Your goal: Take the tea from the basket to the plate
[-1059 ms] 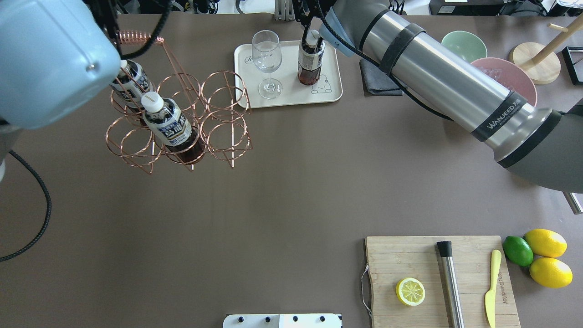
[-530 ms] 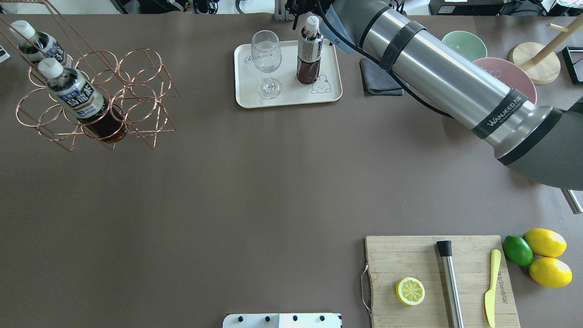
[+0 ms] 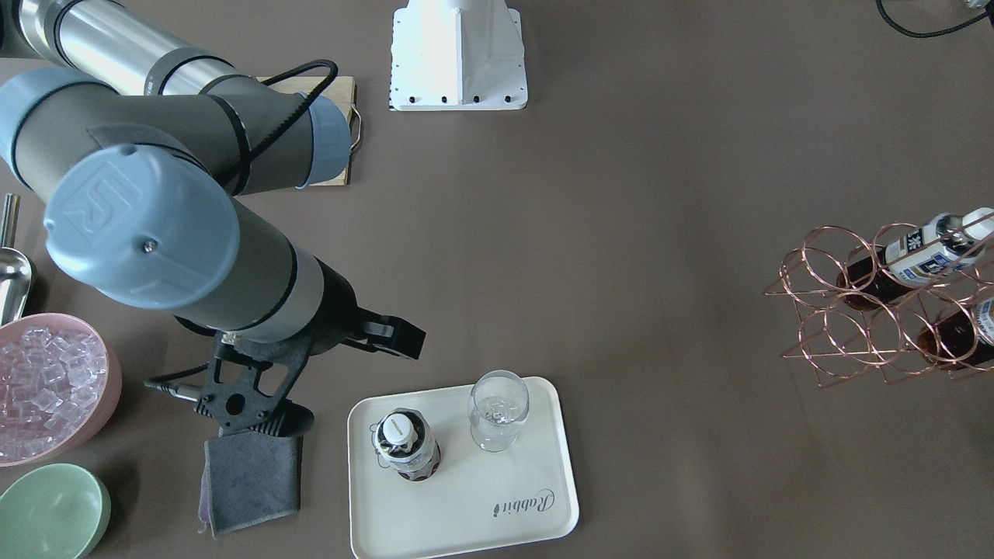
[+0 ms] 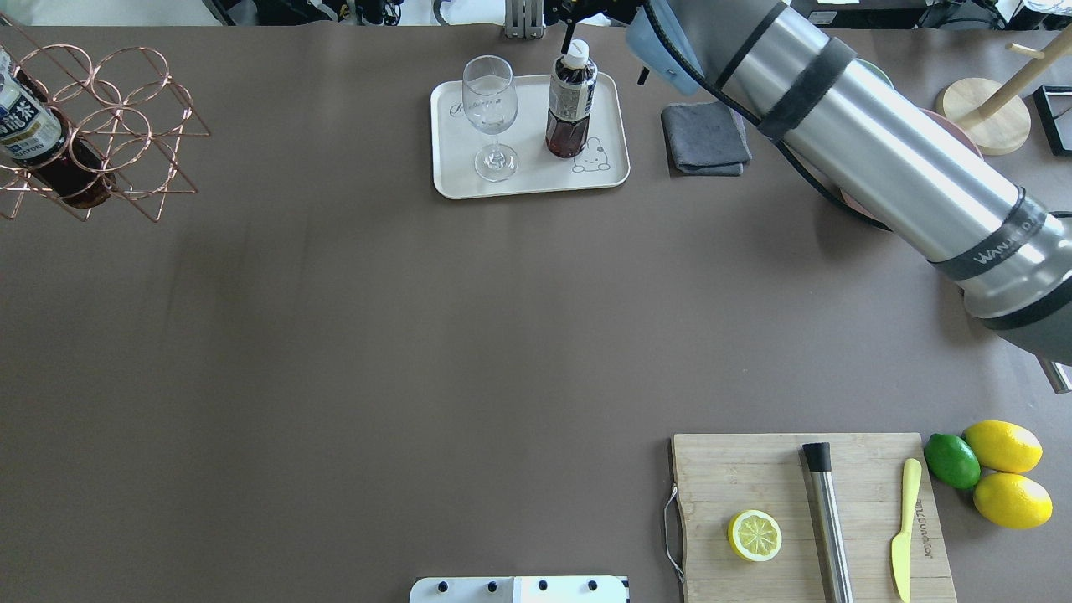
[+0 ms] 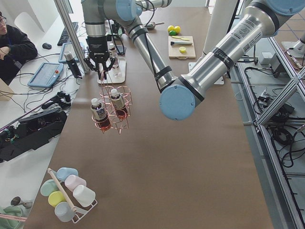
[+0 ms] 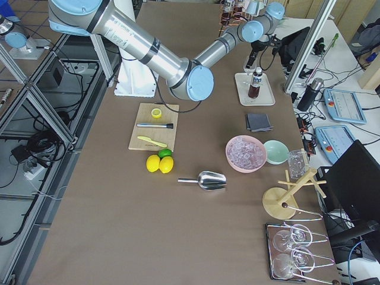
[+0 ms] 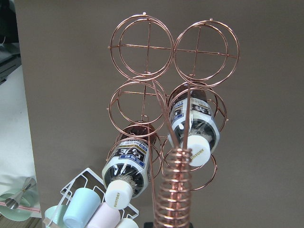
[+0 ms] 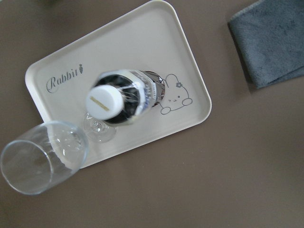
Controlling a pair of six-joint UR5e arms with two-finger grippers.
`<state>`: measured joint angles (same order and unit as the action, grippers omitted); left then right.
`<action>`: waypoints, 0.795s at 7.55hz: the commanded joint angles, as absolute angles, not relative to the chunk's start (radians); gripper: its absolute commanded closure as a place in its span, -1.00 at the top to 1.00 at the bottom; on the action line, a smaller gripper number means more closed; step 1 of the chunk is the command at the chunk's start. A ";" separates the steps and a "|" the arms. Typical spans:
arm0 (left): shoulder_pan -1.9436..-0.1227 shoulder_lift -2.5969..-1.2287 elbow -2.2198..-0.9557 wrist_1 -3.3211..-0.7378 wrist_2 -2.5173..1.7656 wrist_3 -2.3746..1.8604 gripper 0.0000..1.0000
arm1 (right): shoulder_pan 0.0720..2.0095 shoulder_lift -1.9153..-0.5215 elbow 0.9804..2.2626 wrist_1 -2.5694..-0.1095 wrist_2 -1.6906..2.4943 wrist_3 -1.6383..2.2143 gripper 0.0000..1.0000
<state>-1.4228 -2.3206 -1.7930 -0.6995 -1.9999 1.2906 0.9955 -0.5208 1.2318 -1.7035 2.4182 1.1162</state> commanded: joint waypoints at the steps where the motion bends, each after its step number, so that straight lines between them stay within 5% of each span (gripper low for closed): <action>1: -1.469 -2.292 -1.598 -0.909 -2.000 1.350 -1.00 | 1.021 -0.847 1.663 -1.865 2.407 0.964 1.00; 3: -1.468 -2.283 -1.501 -1.027 -2.000 1.356 -1.00 | 1.066 -1.168 1.944 -1.977 2.303 0.637 1.00; 6: -1.450 -2.293 -1.355 -1.174 -2.000 1.348 -1.00 | 1.199 -1.383 2.043 -2.042 2.281 0.312 1.00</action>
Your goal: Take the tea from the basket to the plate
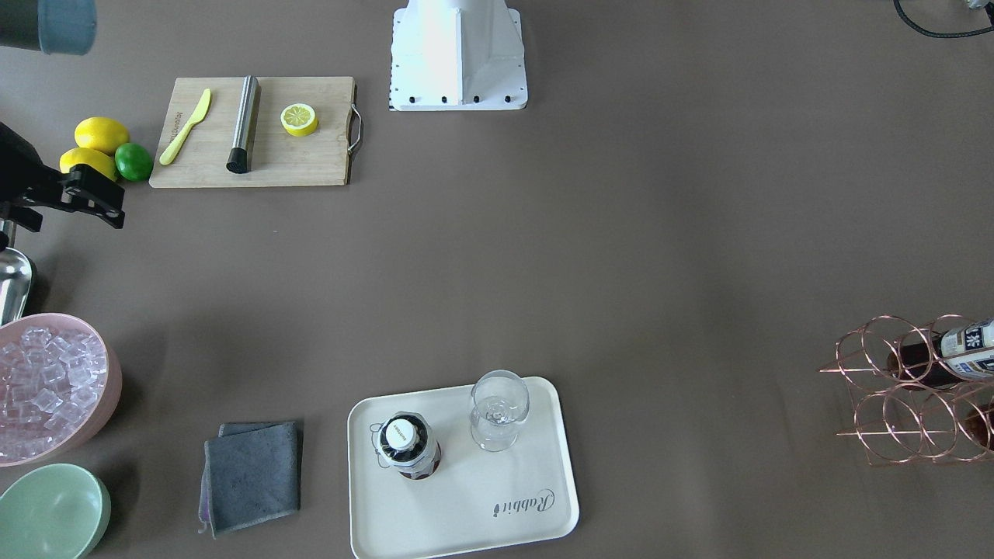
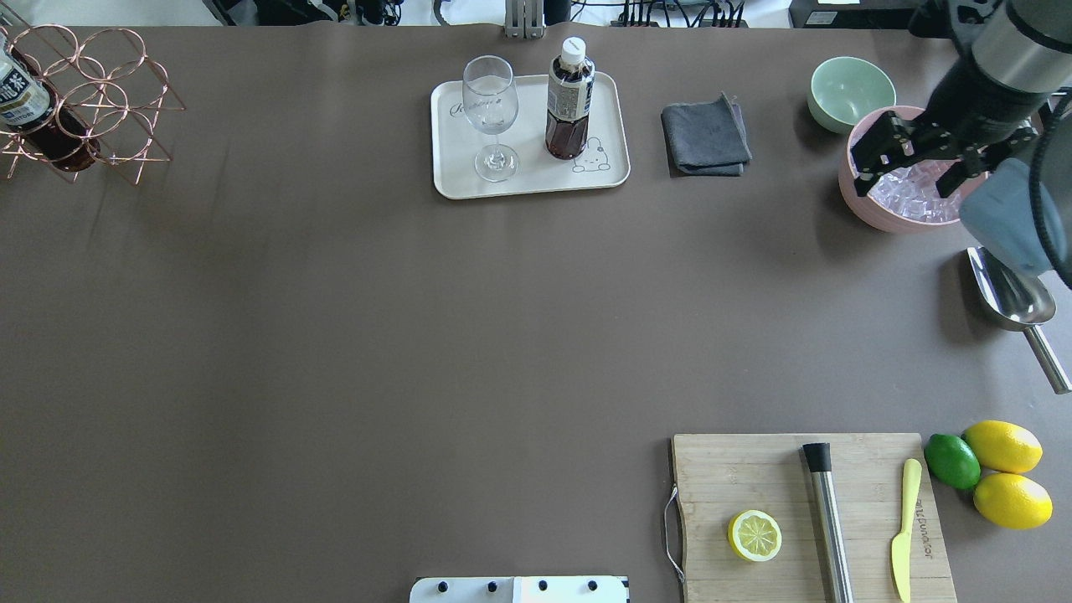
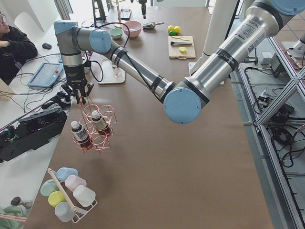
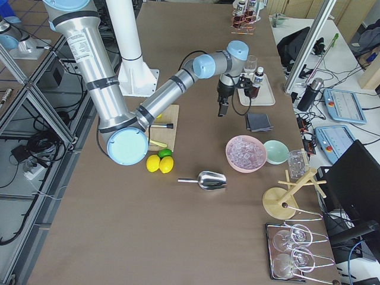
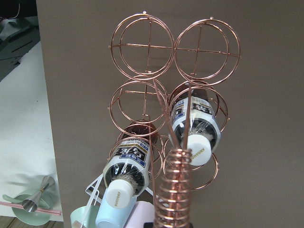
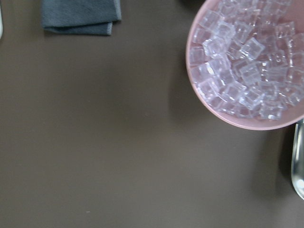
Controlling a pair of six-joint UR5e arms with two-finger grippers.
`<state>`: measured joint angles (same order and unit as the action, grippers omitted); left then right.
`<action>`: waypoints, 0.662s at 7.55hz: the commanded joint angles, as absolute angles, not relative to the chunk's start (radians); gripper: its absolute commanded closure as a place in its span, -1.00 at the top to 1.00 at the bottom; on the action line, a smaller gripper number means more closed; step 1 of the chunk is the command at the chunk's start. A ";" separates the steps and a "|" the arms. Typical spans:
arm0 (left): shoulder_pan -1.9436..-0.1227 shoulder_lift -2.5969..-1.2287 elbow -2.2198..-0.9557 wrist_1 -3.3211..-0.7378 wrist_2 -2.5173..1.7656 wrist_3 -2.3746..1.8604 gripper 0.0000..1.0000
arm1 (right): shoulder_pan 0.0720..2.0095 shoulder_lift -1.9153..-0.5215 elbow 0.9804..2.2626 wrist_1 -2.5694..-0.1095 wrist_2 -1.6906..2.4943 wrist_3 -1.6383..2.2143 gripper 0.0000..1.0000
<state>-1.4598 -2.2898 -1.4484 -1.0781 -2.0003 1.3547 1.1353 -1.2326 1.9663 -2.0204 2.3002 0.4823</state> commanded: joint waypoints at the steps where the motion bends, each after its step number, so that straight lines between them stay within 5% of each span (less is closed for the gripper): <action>1: -1.433 -2.293 -1.335 -1.202 -2.000 1.342 -1.00 | 1.238 -1.463 2.092 -2.045 2.281 0.270 1.00; 5: -1.398 -2.312 -1.273 -1.255 -1.999 1.339 -1.00 | 1.525 -1.731 2.100 -2.045 2.195 -0.141 1.00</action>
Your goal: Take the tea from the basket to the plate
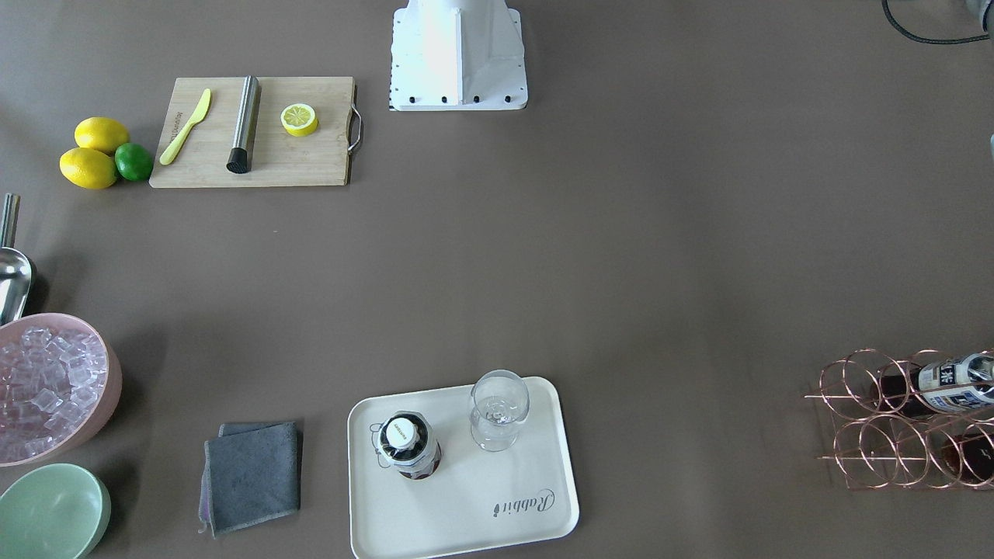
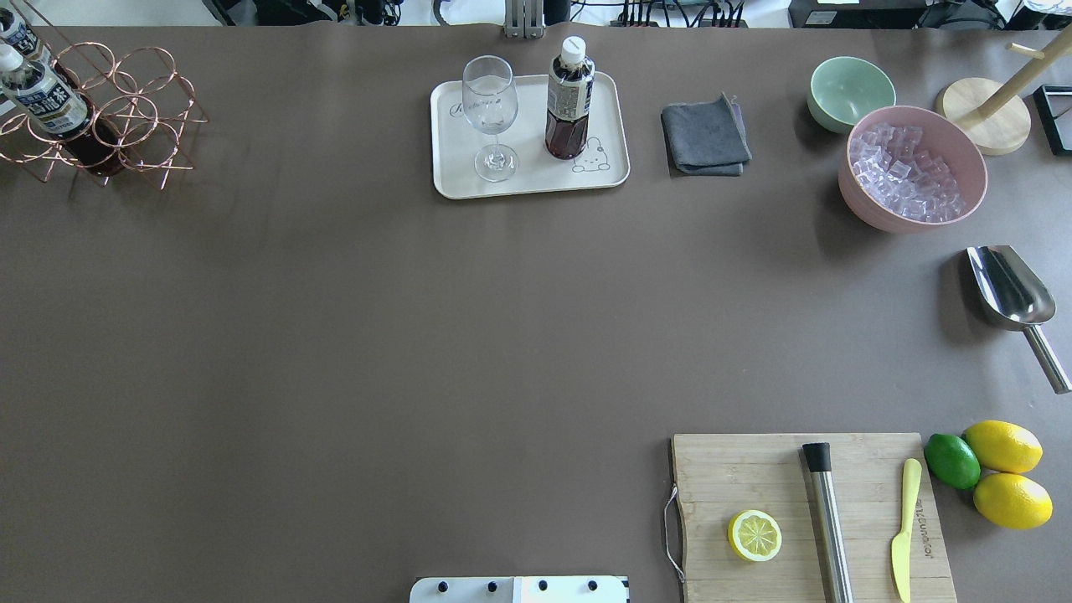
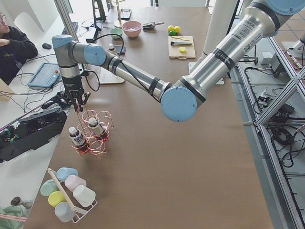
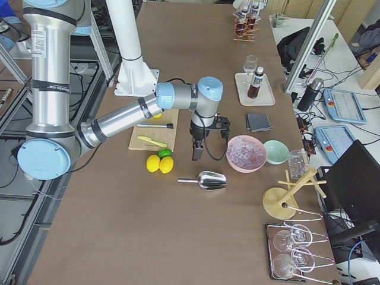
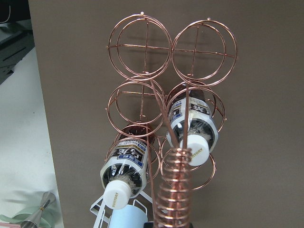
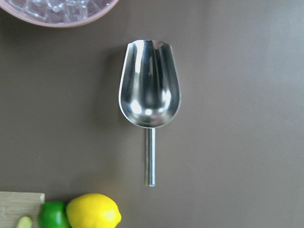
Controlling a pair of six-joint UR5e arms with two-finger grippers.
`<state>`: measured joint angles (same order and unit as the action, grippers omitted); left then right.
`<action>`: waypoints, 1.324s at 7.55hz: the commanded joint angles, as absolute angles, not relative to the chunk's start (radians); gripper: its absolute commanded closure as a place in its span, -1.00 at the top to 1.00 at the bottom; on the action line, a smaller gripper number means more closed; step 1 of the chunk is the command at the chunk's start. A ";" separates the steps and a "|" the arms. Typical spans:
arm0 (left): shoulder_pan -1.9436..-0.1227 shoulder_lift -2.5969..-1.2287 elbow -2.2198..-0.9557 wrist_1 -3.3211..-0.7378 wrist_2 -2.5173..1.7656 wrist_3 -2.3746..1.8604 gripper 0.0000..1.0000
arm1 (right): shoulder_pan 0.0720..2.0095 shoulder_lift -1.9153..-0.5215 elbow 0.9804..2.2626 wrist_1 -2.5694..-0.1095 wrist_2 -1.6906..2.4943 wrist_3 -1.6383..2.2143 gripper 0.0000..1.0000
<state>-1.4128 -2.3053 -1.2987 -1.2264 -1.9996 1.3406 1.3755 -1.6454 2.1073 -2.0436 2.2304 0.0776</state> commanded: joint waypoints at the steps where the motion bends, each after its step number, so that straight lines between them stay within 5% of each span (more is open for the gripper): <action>1: -1.399 -2.313 -1.275 -1.253 -1.999 1.342 -1.00 | 1.578 -1.752 2.074 -2.048 2.209 -0.199 1.00; 10: -1.407 -2.304 -1.273 -1.253 -1.997 1.347 -1.00 | 1.608 -1.695 1.950 -1.968 2.206 -0.190 1.00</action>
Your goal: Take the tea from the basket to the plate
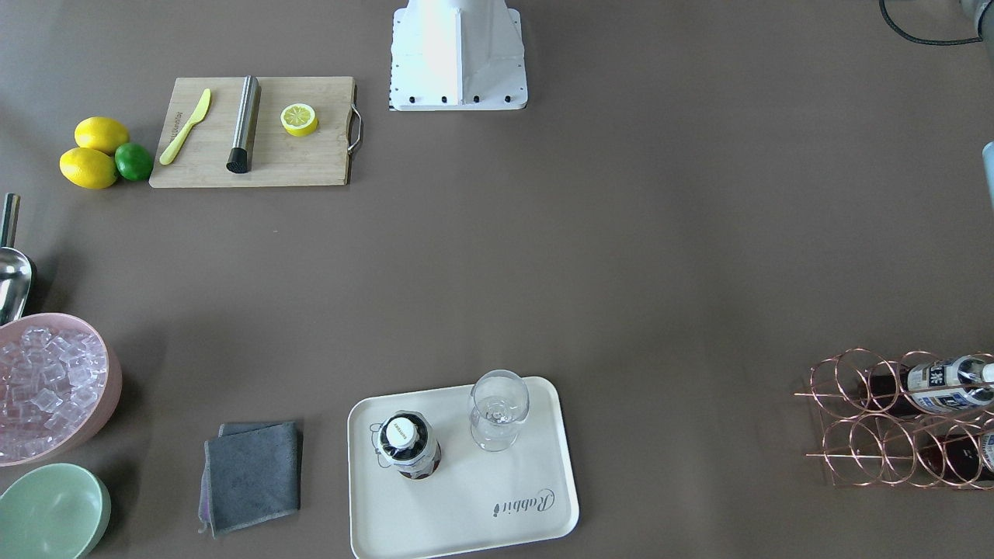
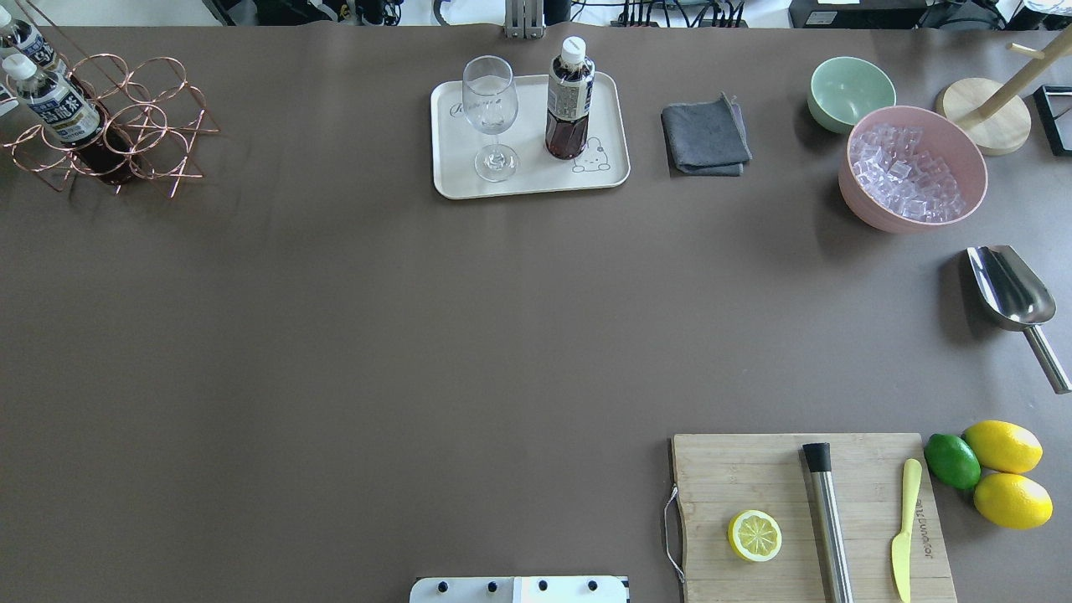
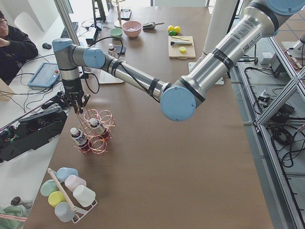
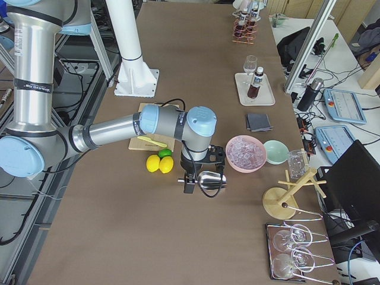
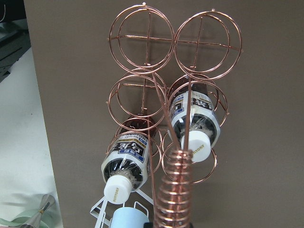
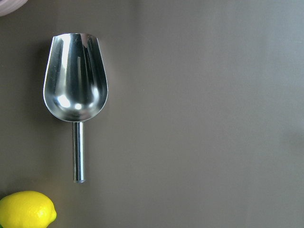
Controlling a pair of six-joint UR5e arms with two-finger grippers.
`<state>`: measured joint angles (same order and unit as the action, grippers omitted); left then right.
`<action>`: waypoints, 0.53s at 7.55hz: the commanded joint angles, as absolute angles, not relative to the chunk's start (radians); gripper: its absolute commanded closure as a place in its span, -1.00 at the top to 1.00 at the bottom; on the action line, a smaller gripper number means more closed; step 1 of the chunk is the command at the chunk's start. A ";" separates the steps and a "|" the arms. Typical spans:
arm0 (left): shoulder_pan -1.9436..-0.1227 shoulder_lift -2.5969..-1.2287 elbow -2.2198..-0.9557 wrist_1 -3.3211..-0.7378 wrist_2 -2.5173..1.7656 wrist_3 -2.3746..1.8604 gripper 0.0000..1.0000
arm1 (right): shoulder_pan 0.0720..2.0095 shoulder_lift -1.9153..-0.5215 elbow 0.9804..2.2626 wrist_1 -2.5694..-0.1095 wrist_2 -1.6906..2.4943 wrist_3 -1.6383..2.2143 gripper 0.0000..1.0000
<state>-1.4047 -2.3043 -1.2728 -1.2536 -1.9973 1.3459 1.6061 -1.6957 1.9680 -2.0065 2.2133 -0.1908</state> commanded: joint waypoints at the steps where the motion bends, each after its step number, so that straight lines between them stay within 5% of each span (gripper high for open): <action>1: -1.407 -2.304 -1.273 -1.255 -1.997 1.345 -1.00 | 1.608 -1.697 1.939 -1.915 2.189 -0.190 1.00; 4: -1.385 -2.303 -1.272 -1.255 -1.997 1.339 -1.00 | 1.618 -1.695 1.951 -1.904 2.197 -0.189 1.00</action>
<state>-1.3978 -2.3039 -1.2715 -1.2542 -1.9972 1.3410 1.6129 -1.6968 1.9415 -1.9124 2.1962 -0.1890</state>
